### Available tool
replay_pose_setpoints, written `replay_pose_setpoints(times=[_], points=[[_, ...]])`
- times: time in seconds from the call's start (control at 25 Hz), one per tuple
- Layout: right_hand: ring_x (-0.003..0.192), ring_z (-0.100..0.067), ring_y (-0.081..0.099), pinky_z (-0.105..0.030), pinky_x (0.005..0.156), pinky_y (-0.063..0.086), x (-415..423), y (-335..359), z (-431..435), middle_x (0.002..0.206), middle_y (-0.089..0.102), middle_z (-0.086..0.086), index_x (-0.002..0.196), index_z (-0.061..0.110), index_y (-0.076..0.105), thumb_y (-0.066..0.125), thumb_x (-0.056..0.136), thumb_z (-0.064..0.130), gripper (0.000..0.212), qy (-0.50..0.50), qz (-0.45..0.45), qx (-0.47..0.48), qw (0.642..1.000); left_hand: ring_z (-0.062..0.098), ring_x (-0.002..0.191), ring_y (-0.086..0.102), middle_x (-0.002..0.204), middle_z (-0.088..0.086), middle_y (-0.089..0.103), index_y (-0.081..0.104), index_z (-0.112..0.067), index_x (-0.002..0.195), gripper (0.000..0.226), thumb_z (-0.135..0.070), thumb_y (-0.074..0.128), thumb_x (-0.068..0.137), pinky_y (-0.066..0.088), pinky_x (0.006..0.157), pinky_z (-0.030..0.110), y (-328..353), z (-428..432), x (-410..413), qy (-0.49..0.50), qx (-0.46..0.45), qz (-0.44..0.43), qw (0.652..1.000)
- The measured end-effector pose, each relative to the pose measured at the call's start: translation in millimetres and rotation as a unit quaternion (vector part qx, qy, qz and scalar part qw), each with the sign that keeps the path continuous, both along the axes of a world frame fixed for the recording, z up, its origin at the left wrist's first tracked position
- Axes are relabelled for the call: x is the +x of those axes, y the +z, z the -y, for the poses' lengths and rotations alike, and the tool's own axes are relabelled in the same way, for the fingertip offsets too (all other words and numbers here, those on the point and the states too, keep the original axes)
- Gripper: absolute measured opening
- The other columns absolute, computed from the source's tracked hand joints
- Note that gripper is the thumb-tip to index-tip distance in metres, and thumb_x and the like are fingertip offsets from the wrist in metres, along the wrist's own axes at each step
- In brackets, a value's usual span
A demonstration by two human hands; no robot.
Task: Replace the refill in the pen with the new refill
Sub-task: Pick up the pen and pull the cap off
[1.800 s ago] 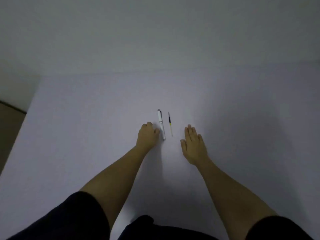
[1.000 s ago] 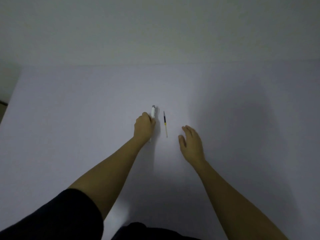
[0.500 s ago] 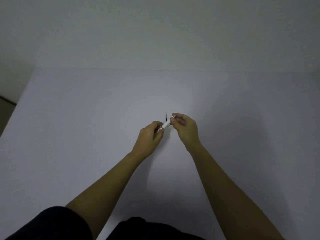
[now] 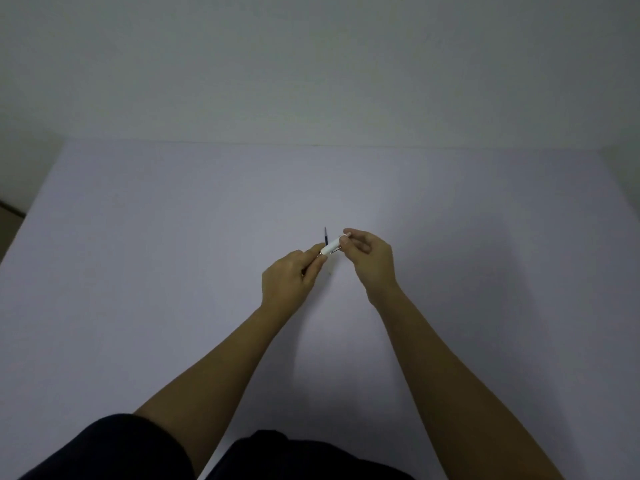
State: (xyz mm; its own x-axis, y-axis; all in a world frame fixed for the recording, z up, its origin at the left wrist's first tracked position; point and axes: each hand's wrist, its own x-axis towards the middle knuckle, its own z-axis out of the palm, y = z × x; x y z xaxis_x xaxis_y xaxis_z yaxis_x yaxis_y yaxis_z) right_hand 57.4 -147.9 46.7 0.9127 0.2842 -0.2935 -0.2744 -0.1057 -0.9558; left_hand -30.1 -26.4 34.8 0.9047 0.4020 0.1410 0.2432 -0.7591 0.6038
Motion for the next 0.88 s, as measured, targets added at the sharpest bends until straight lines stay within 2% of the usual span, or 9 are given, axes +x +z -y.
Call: replay_pose_setpoints(times=[0.16,0.28,0.32,0.4,0.48,0.6,0.76,0.88], points=[[0.100,-0.015,0.063,-0.022,0.090,0.048,10.4,-11.9,8.3,0.102,0.068,-0.004,0.109,0.012,0.067,0.065,0.085,0.016,0.024,-0.061,0.006,-0.013,0.998,0.018,0.067,0.053,0.077,0.008,0.062,0.054,-0.020,0.128,0.038,-0.034,0.052,0.093,0.038,0.056,0.027,-11.3,-4.9,-6.5,-0.016,-0.038,-0.020,0.999],[0.088,-0.012,0.059,-0.005,0.072,0.043,15.3,-32.4,21.1,0.091,0.065,-0.003,0.109,0.010,0.069,0.067,0.083,0.016,0.027,-0.017,0.036,-0.148,0.988,0.023,0.078,0.058,0.086,0.011,0.065,0.051,-0.015,0.130,0.040,-0.032,0.050,0.094,0.044,0.067,0.031,-19.7,-11.8,-13.3,-0.009,-0.061,-0.038,0.997],[0.085,-0.012,0.059,-0.005,0.068,0.042,13.7,-40.3,24.9,0.088,0.065,-0.003,0.108,0.008,0.069,0.068,0.082,0.016,0.027,0.010,0.038,-0.199,0.979,0.025,0.081,0.059,0.087,0.012,0.065,0.051,-0.014,0.131,0.040,-0.031,0.050,0.094,0.046,0.070,0.032,-21.0,-13.1,-14.0,-0.001,-0.072,-0.038,0.997],[0.087,-0.017,0.062,-0.016,0.077,0.043,8.7,-55.5,28.6,0.088,0.067,-0.010,0.109,0.005,0.068,0.069,0.081,0.015,0.029,0.052,0.029,-0.260,0.964,0.026,0.082,0.059,0.085,0.013,0.065,0.052,-0.013,0.130,0.038,-0.029,0.049,0.095,0.045,0.071,0.033,-21.4,-14.7,-13.0,0.012,-0.084,-0.035,0.996],[0.097,-0.024,0.064,-0.021,0.084,0.042,4.3,-65.4,29.2,0.098,0.071,-0.016,0.108,0.004,0.068,0.068,0.081,0.014,0.028,0.075,0.036,-0.292,0.953,0.026,0.078,0.059,0.079,0.010,0.062,0.053,-0.012,0.128,0.037,-0.028,0.049,0.095,0.044,0.067,0.031,-20.8,-15.4,-10.2,0.017,-0.085,-0.031,0.996],[0.097,-0.026,0.064,-0.019,0.080,0.039,1.5,-69.9,26.3,0.099,0.072,-0.016,0.104,0.004,0.069,0.067,0.082,0.013,0.024,0.077,0.066,-0.323,0.941,0.026,0.074,0.058,0.074,0.007,0.058,0.054,-0.011,0.127,0.036,-0.027,0.048,0.096,0.044,0.065,0.032,-18.8,-16.4,-7.5,0.019,-0.086,-0.032,0.996],[0.095,-0.030,0.062,-0.025,0.079,0.041,0.8,-69.9,24.1,0.099,0.069,-0.019,0.102,0.003,0.068,0.066,0.083,0.012,0.022,0.079,0.102,-0.344,0.930,0.028,0.075,0.059,0.078,0.015,0.063,0.055,-0.010,0.127,0.036,-0.026,0.047,0.096,0.047,0.067,0.037,-17.6,-16.4,-6.4,0.023,-0.092,-0.034,0.995],[0.098,-0.031,0.060,-0.026,0.079,0.039,1.7,-70.2,25.1,0.105,0.065,-0.020,0.107,0.002,0.065,0.065,0.084,0.015,0.027,0.087,0.117,-0.358,0.922,0.024,0.072,0.056,0.083,0.013,0.066,0.057,-0.008,0.124,0.036,-0.028,0.048,0.096,0.043,0.064,0.031,-18.5,-16.5,-8.2,0.020,-0.098,-0.046,0.994]])
